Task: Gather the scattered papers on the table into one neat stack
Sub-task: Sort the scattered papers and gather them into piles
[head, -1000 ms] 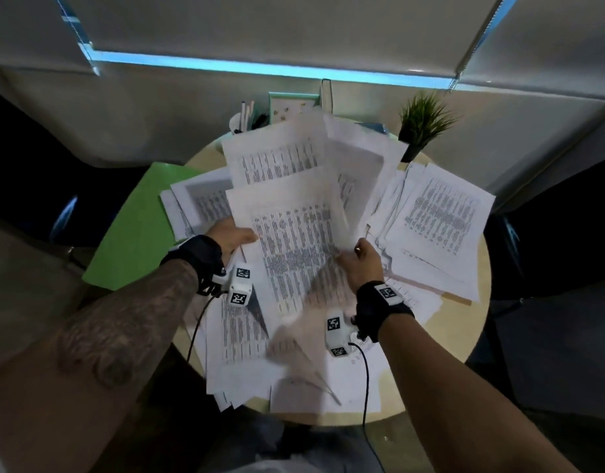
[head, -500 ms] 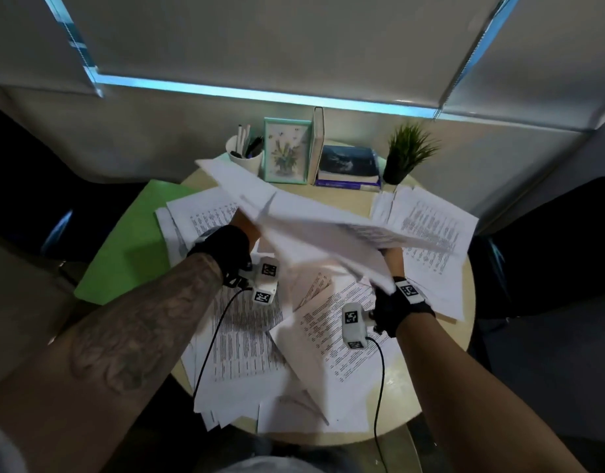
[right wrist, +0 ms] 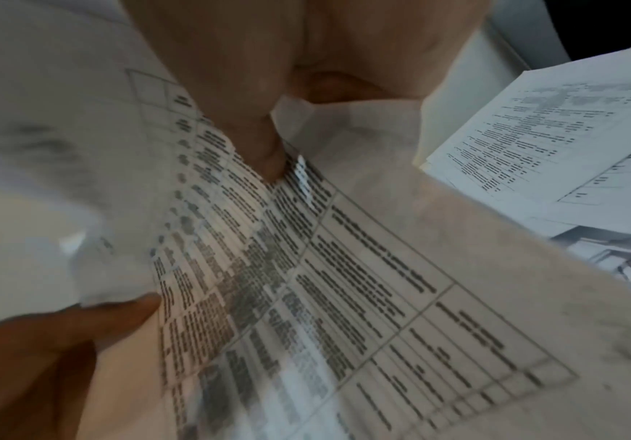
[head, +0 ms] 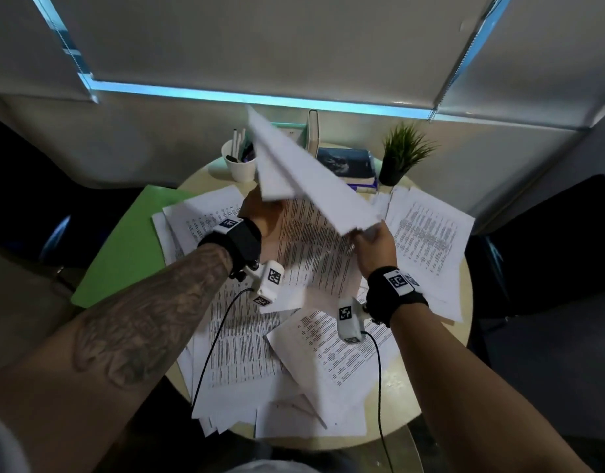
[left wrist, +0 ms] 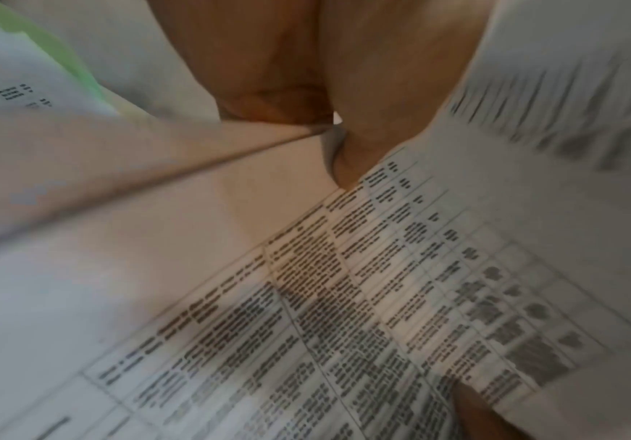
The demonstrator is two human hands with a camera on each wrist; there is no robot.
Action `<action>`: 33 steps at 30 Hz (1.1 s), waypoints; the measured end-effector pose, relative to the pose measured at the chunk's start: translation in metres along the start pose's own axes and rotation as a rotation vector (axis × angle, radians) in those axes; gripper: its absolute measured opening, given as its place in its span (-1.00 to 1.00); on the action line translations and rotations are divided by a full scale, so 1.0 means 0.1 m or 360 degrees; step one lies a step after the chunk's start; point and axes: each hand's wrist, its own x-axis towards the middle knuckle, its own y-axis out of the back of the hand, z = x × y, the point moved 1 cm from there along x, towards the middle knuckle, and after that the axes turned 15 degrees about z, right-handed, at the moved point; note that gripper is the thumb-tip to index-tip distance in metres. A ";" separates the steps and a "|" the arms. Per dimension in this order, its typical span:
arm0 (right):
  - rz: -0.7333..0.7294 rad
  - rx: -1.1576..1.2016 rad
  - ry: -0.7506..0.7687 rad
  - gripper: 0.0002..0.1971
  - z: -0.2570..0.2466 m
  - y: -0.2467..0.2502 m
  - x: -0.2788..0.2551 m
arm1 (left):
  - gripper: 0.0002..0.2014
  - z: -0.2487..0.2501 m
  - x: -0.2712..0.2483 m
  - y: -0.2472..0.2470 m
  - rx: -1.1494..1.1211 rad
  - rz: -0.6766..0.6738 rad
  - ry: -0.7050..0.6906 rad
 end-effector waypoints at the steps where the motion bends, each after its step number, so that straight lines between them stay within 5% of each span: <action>1: 0.0001 -0.0044 -0.0021 -0.70 0.01 -0.01 0.00 | -0.67 0.08 -0.05 0.01 0.0083 0.0066 -0.0069; 5: -0.0039 0.0007 0.0006 -0.78 -0.02 0.02 -0.07 | -0.65 0.12 -0.14 0.03 0.0068 -0.0120 -0.0149; 14: 0.0034 0.0197 -0.0044 -0.72 0.02 0.09 -0.12 | -0.69 0.09 -0.22 0.11 -0.0381 0.0036 0.0132; 33: 0.0111 0.0387 -0.0081 -0.66 0.17 0.14 -0.06 | -0.73 -0.05 -0.28 0.04 -0.0374 -0.0135 0.0224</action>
